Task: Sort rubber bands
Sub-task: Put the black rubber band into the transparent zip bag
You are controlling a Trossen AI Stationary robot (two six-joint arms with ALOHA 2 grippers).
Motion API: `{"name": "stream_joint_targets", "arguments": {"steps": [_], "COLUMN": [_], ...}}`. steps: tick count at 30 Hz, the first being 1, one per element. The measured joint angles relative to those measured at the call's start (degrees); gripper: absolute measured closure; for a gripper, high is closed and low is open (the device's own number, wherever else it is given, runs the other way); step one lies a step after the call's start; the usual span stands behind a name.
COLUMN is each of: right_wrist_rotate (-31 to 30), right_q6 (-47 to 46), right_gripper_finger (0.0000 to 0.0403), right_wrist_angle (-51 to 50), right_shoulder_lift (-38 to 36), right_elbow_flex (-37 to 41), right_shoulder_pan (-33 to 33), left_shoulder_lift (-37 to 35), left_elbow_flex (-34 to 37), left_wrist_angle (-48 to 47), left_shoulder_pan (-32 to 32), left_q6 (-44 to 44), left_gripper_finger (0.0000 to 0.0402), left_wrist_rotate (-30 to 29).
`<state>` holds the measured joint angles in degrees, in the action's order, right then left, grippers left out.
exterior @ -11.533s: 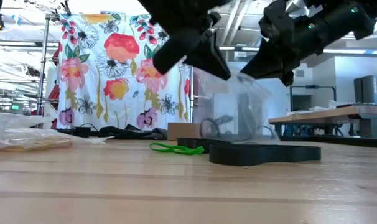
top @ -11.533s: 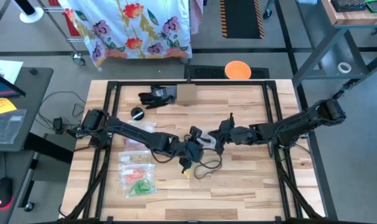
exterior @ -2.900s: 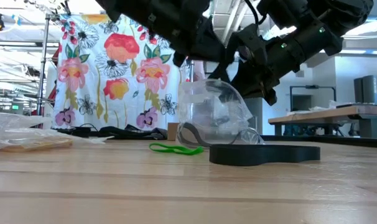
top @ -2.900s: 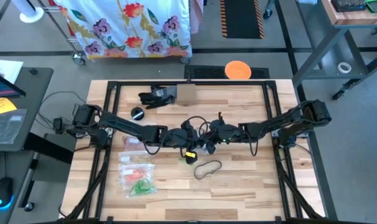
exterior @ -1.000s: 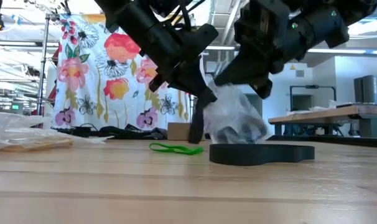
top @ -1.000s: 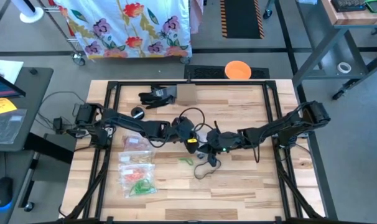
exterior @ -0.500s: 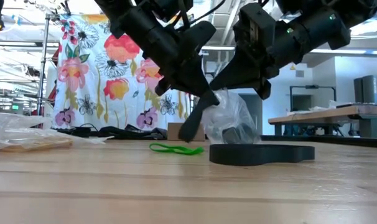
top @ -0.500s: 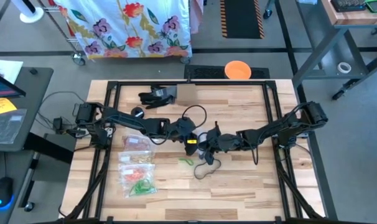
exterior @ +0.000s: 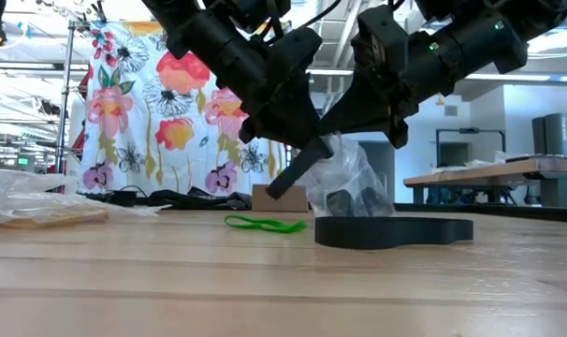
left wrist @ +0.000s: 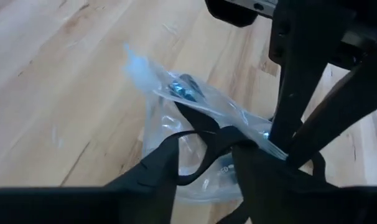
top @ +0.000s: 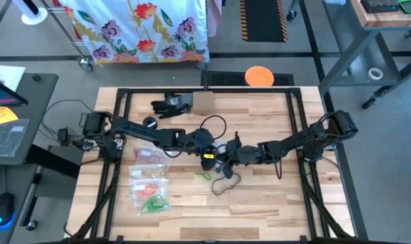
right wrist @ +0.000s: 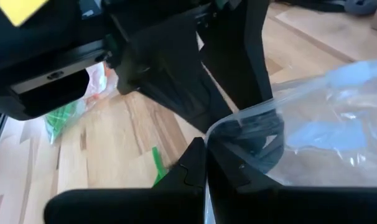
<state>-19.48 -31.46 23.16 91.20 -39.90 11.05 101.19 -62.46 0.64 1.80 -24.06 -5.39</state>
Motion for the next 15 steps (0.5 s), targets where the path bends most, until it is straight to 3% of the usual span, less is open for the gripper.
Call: {"name": "stream_joint_targets", "arguments": {"steps": [5,15], "right_wrist_rotate": [0.04,1.98], "right_q6": [0.35,0.15], "right_gripper_finger": [0.0403,0.0403], "right_wrist_angle": [-0.57,1.64], "right_shoulder_lift": [-0.07,0.03], "right_elbow_flex": [0.03,4.55], "right_shoulder_pan": [-0.65,-5.7], "left_shoulder_lift": [0.02,0.92], "left_elbow_flex": [0.08,-0.07], "left_wrist_angle": [1.03,1.61], "left_shoulder_pan": [0.02,0.44], "left_q6": [2.74,16.14], "left_gripper_finger": [0.0231,0.0227], "left_wrist_rotate": [-1.38,-4.96]}}
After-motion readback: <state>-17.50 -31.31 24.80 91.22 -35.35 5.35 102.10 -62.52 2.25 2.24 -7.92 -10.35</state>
